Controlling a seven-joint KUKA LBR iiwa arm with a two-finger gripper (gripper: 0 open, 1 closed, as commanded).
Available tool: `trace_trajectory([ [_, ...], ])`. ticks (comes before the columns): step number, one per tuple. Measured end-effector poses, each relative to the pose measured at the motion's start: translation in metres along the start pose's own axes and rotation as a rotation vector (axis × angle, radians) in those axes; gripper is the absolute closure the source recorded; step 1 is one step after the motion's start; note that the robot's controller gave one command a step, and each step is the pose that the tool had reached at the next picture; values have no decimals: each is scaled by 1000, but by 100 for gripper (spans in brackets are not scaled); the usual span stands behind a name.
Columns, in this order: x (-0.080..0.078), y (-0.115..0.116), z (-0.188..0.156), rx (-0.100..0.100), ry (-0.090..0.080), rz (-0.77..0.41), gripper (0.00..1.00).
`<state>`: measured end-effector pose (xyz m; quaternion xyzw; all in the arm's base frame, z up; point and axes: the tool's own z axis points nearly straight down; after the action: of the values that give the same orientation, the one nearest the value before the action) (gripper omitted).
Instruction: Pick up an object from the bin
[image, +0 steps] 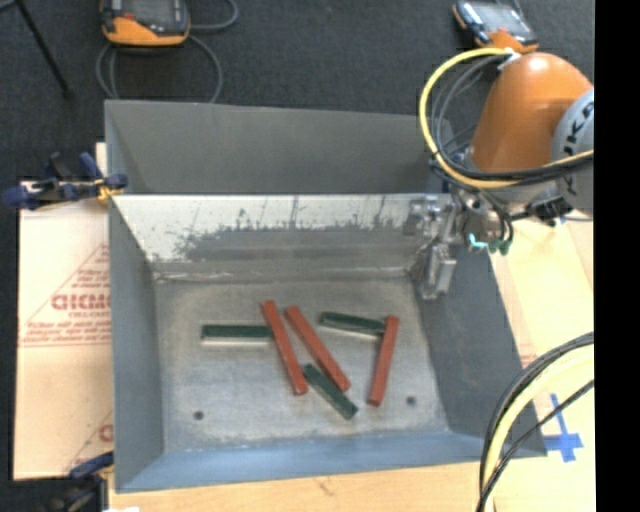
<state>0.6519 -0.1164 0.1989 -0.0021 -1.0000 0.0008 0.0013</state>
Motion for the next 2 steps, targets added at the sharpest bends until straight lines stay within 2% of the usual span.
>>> trace_trajectory([
  [1, 45, 47, 104, -4, 3, 18, 0],
  [2, 37, 51, 129, -2, -6, 44, 0],
])
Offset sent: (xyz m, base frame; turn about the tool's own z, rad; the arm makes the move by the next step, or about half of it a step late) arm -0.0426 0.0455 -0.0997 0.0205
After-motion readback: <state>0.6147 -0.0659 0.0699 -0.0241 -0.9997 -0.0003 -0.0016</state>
